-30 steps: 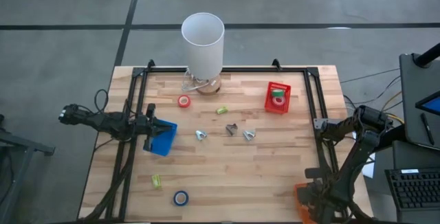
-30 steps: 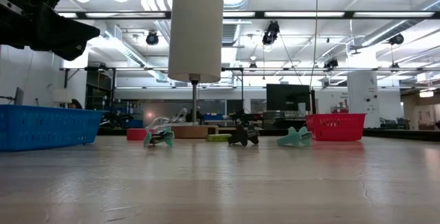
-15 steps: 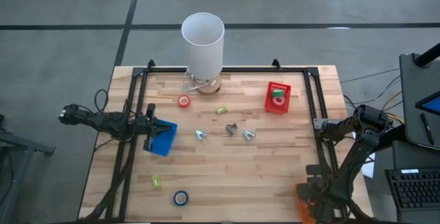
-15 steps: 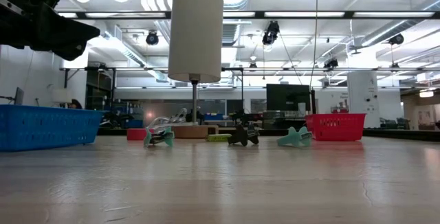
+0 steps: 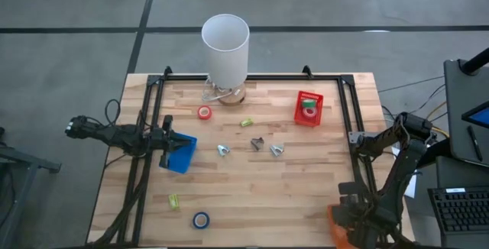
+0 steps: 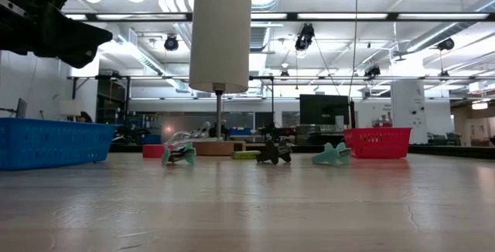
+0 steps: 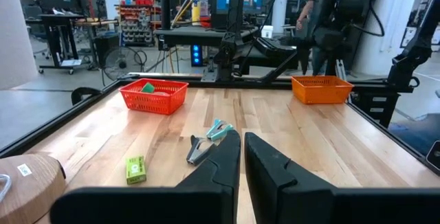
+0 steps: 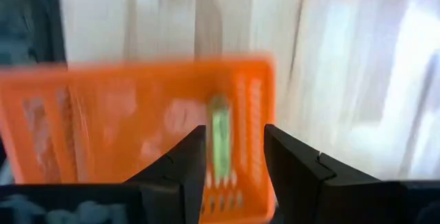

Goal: Pick and place Stapler, Stapler remover, tape
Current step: Put the top staples box into the orange bin

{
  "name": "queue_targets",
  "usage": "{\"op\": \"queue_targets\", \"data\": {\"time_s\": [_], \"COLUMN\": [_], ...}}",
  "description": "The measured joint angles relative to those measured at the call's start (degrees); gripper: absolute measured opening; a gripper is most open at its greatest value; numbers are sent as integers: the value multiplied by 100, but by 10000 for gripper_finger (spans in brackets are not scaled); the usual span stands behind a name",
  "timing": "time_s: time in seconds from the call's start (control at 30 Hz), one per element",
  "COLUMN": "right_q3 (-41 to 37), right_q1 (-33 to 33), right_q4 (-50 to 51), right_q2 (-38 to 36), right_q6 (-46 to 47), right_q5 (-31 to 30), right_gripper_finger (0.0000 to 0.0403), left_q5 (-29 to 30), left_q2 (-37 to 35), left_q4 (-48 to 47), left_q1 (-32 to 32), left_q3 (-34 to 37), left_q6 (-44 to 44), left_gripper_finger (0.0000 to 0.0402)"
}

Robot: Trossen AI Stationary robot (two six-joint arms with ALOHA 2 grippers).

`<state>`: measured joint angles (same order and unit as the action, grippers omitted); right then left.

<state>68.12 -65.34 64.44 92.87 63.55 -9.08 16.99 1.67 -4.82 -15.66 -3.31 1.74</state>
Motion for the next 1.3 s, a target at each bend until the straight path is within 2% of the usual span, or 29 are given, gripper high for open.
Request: {"op": "queue_targets", "data": {"time_s": [0.33,0.5,0.8,1.3], "right_q3": [-63,-225,-389,-620], "right_q1": [151,405,868,1098], "right_q4": [130,124,77,74], "right_q2": [-416,-628,-664,-766], "right_q6": [-178,-145,-227,-284], "right_q5": [-2741,-3544,-3761,-3747], "right_gripper_finger": [126,127,115,110], "left_q5": [-2,0,0,0], "left_q2": [0,0,0,0], "left_q4": [2,2,2,4], "left_q1": [-1,-2,-2,-1], "left_q3": [0,0,0,0], "left_q6": [0,0,0,0], "left_gripper_finger": [26,26,26,26]}}
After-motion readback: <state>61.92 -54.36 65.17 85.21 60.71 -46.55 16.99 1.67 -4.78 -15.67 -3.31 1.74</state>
